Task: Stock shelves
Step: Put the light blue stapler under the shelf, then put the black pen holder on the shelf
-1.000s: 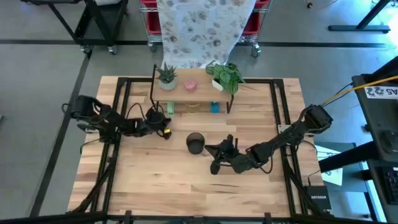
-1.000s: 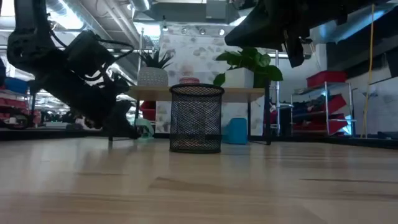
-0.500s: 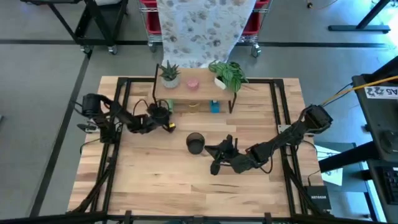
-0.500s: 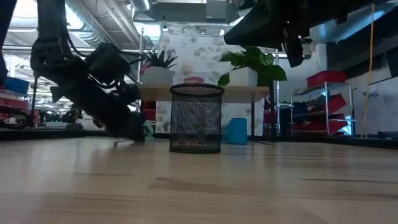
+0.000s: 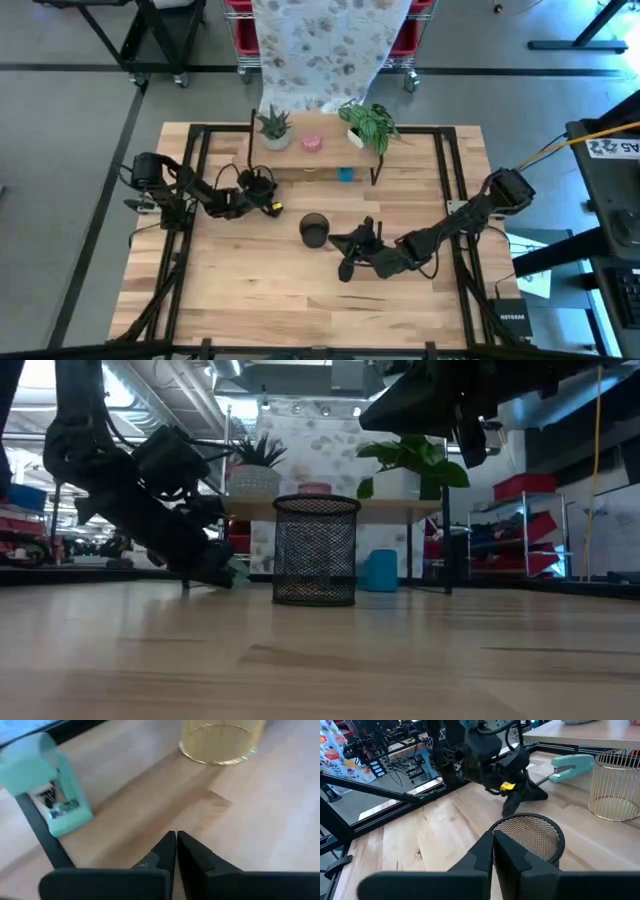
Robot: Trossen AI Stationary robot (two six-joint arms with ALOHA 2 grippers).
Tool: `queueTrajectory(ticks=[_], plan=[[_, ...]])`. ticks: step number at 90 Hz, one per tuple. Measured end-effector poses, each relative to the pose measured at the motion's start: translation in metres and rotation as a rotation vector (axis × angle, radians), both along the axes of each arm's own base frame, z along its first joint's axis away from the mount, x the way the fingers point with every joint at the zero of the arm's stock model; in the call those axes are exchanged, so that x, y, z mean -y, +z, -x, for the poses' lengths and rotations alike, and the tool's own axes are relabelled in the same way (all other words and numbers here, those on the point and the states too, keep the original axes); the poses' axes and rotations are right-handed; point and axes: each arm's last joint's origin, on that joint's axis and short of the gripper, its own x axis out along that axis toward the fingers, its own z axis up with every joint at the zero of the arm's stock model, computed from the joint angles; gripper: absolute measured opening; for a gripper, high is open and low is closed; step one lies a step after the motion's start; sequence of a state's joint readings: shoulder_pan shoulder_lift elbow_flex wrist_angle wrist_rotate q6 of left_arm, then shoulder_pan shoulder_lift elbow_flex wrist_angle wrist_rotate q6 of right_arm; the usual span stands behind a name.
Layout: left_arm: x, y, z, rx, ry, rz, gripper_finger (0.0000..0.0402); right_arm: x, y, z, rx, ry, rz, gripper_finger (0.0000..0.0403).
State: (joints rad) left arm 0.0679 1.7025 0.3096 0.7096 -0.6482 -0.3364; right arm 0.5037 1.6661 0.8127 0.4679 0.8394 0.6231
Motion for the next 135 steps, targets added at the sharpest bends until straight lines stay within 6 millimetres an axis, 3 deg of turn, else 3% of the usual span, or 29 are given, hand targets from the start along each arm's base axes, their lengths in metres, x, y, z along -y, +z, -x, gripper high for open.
queueTrajectory(ticks=[22,40,55,66,77,87,111,135], plan=[[0.037,-0.001,-0.001,0.018,-0.132,0.028,0.0000,0.000,0.000,0.000,-0.002,-0.005,0.004,0.0000],[0.054,0.008,0.007,-0.045,-0.205,0.017,0.0000,0.000,-0.001,0.000,-0.005,-0.005,0.005,0.0000],[0.067,0.026,0.025,-0.057,-0.181,0.038,0.0000,0.000,-0.001,0.000,-0.010,-0.005,0.008,0.0000],[0.072,0.036,0.053,-0.094,-0.082,0.073,0.0000,0.001,-0.001,0.000,-0.015,-0.005,0.011,0.0000],[0.065,0.042,0.082,-0.094,0.109,0.046,0.0000,0.001,-0.002,0.001,-0.019,-0.005,0.013,0.0000],[0.056,0.045,0.091,-0.022,0.216,-0.060,0.0000,0.001,-0.002,0.000,-0.018,-0.008,0.014,0.0000],[0.027,0.043,0.094,-0.056,0.402,-0.180,0.0000,0.002,-0.002,0.000,-0.017,-0.020,0.022,0.0000],[-0.006,0.049,0.075,-0.159,0.402,-0.160,0.0000,0.006,-0.001,-0.001,-0.020,-0.031,0.035,0.0000]])
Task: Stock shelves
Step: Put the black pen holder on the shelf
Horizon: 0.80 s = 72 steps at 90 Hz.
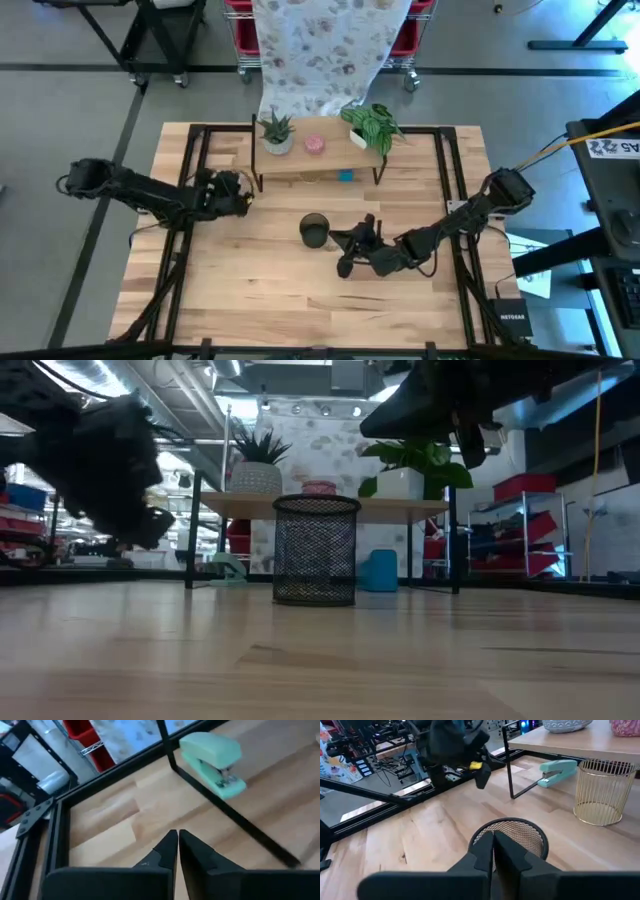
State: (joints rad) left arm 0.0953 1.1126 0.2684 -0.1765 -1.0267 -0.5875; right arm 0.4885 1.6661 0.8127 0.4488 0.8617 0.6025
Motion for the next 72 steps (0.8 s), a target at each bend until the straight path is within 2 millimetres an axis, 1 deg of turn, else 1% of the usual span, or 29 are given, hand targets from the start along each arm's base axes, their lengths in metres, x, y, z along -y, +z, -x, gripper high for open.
queueTrajectory(ticks=[9,18,33,40,47,57,65,72], plan=[[-0.013,0.000,0.003,-0.072,0.020,0.024,0.0000,0.000,0.000,0.000,0.002,0.004,-0.003,0.0000],[-0.014,-0.001,0.005,-0.129,-0.008,0.085,0.0000,-0.001,0.000,0.000,-0.002,0.010,-0.003,0.0000],[-0.001,0.009,0.006,-0.135,-0.102,0.200,0.0000,0.001,-0.001,-0.001,-0.019,0.032,0.009,0.0000],[0.008,0.019,0.007,-0.137,-0.132,0.221,0.0000,0.003,0.000,-0.006,-0.083,0.170,0.074,0.0001],[0.019,0.032,0.010,-0.140,-0.159,0.240,0.0000,0.003,0.006,-0.014,-0.152,0.286,0.161,0.0007],[0.036,0.047,0.015,-0.082,-0.204,0.272,0.0000,0.004,0.023,-0.027,-0.306,0.367,0.264,0.0041],[0.050,0.056,0.017,-0.013,-0.268,0.325,0.0000,0.008,0.038,-0.037,-0.431,0.383,0.352,0.0087],[0.062,0.058,0.018,0.041,-0.320,0.374,0.0000,0.013,0.045,-0.042,-0.525,0.400,0.415,0.0132]])
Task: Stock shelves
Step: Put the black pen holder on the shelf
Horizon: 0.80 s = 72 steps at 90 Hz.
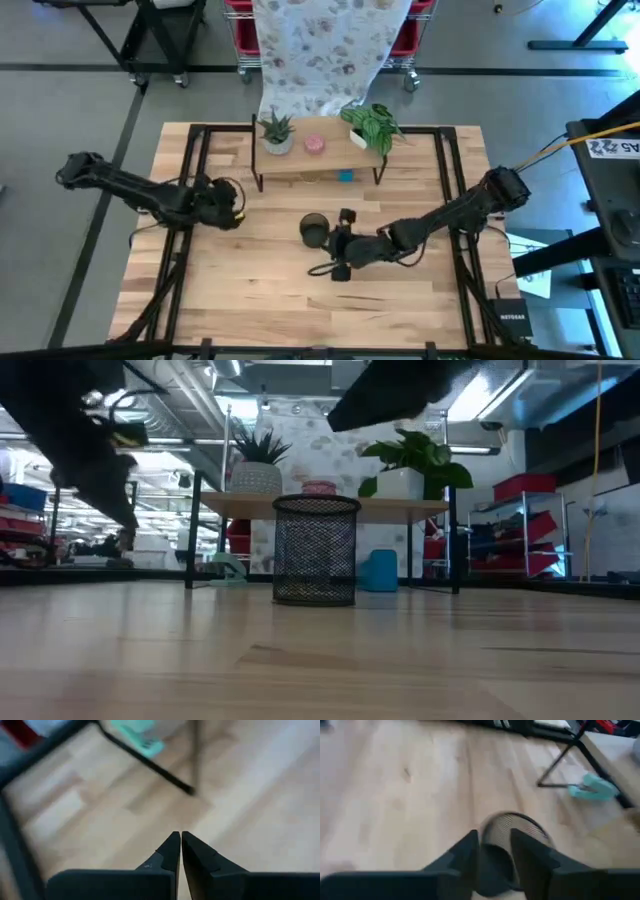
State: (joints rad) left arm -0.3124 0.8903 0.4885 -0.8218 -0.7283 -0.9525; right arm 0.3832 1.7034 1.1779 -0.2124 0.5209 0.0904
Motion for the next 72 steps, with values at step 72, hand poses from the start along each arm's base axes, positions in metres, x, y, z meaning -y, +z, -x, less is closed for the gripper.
queueTrajectory(ticks=[72], plan=[[0.036,0.001,0.012,0.136,-0.121,0.045,0.0000,0.037,-0.045,-0.035,-0.245,0.154,-0.109,0.0162]])
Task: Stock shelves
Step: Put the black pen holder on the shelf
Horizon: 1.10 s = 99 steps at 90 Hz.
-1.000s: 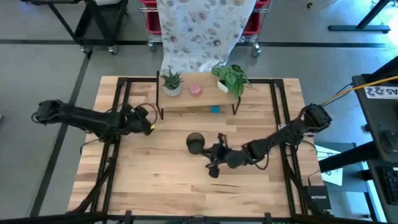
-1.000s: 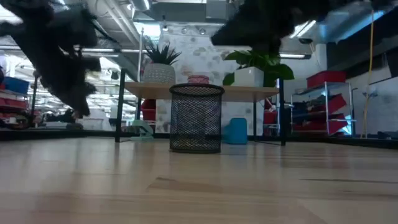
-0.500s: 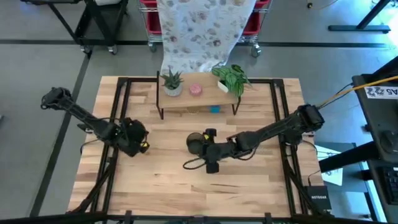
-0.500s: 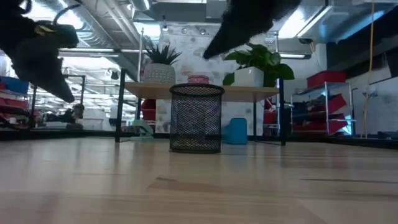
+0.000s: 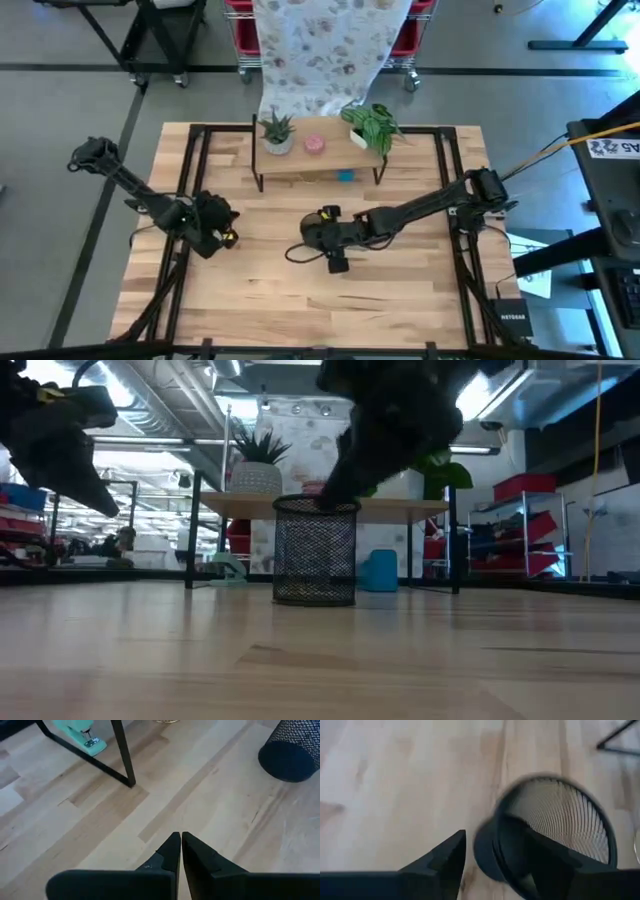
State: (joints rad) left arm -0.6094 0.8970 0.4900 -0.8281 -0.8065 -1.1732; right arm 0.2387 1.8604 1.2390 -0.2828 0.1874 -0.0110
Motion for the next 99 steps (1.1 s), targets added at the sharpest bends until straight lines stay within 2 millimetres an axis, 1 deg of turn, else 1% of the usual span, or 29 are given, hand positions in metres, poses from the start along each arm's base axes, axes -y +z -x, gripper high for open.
queueTrajectory(ticks=[6,13,22,26,30,38,45,49,58,64,70,77,81,86,90,94,99], plan=[[0.000,0.000,0.000,0.001,0.001,0.001,0.0000,0.002,-0.005,-0.002,-0.012,-0.009,0.004,0.0142],[0.000,0.000,0.000,0.002,0.002,0.002,0.0000,0.004,-0.008,-0.003,-0.017,-0.014,0.007,0.0110],[0.000,0.000,0.000,0.004,0.004,0.005,0.0000,0.004,-0.009,-0.004,-0.017,-0.017,0.005,0.0051],[0.000,0.000,0.000,0.006,0.005,0.007,0.0000,0.004,-0.007,-0.004,-0.027,-0.015,0.009,0.0024],[0.000,0.000,0.000,0.009,0.006,0.008,0.0000,0.003,-0.001,-0.008,-0.015,-0.009,0.010,0.0011],[0.000,0.000,-0.001,0.011,0.006,0.009,0.0000,0.002,0.021,-0.016,0.009,0.007,0.021,0.0007],[0.000,0.000,-0.001,0.013,0.007,0.010,0.0000,0.003,0.047,-0.024,0.027,0.032,0.052,0.0004],[0.000,0.000,-0.001,0.012,0.007,0.010,0.0000,0.006,0.066,-0.028,0.038,0.032,0.084,0.0004],[0.000,0.000,-0.001,0.012,0.007,0.009,0.0000,0.019,0.118,-0.035,0.085,0.025,0.178,0.0002],[0.000,0.000,-0.001,0.015,0.009,0.006,0.0000,0.035,0.154,-0.035,0.119,0.010,0.239,0.0002],[0.000,0.000,-0.001,0.017,0.010,0.003,0.0000,0.055,0.188,-0.033,0.166,-0.015,0.278,0.0001],[0.000,0.001,-0.001,0.021,0.013,-0.003,0.0000,0.087,0.225,-0.025,0.226,-0.071,0.314,0.0001],[0.000,0.001,-0.001,0.026,0.015,-0.008,0.0000,0.108,0.241,-0.019,0.248,-0.112,0.333,0.0001],[0.000,0.001,-0.001,0.031,0.018,-0.017,0.0000,0.136,0.256,-0.011,0.275,-0.154,0.328,0.0001],[-0.001,0.001,-0.001,0.038,0.022,-0.024,0.0000,0.158,0.263,-0.005,0.297,-0.175,0.303,0.0001],[-0.001,0.001,-0.001,0.045,0.026,-0.035,0.0000,0.181,0.266,0.000,0.307,-0.196,0.280,0.0001],[-0.001,0.002,-0.001,0.055,0.031,-0.046,0.0000,0.206,0.265,0.008,0.301,-0.222,0.252,0.0001]])
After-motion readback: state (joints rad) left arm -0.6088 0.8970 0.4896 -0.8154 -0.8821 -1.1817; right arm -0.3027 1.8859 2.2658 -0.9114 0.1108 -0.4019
